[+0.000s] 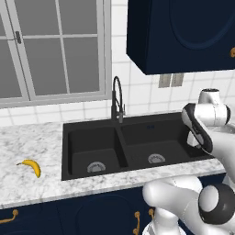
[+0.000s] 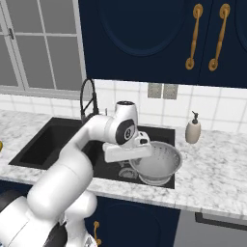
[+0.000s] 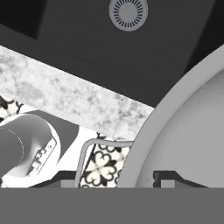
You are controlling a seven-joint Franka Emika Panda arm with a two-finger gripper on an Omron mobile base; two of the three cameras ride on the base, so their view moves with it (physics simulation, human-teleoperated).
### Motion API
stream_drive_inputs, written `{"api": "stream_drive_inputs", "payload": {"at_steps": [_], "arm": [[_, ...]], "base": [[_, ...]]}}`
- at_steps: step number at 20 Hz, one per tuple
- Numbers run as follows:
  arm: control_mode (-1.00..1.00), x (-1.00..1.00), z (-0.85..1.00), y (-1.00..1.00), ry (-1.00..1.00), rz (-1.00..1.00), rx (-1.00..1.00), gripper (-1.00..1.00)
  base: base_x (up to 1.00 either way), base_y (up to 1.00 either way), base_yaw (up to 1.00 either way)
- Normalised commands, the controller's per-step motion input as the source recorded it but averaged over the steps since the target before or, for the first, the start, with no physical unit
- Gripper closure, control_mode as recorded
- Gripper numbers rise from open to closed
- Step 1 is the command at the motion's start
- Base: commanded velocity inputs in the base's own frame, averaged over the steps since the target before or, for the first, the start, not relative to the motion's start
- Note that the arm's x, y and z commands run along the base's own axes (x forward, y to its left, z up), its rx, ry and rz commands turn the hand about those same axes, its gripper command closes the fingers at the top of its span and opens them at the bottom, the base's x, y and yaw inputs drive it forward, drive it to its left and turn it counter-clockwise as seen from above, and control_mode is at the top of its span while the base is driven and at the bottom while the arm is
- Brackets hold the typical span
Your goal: Put the colander in the sink, put the banana in the colander, and turn on the sink faucet and pour water over the colander.
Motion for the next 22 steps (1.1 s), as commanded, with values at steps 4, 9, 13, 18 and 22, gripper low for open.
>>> {"api": "stream_drive_inputs", "payload": {"at_steps": [4,9,13,18,22], "arm": [[-1.00,-0.01,0.00,0.72,0.00,0.17,-0.01,1.00],[-1.00,0.00,0.00,0.73,0.00,0.18,-0.01,1.00],[-1.00,0.00,0.00,0.77,0.00,0.19,-0.01,1.00],[-1.00,0.00,0.02,0.64,0.04,0.20,0.00,1.00],[-1.00,0.00,0.02,0.71,0.05,0.16,0.00,1.00]], "base": [[0.00,0.00,0.00],[0.00,0.00,0.00],[0.00,0.00,0.00],[0.00,0.00,0.00],[0.00,0.00,0.00]]}}
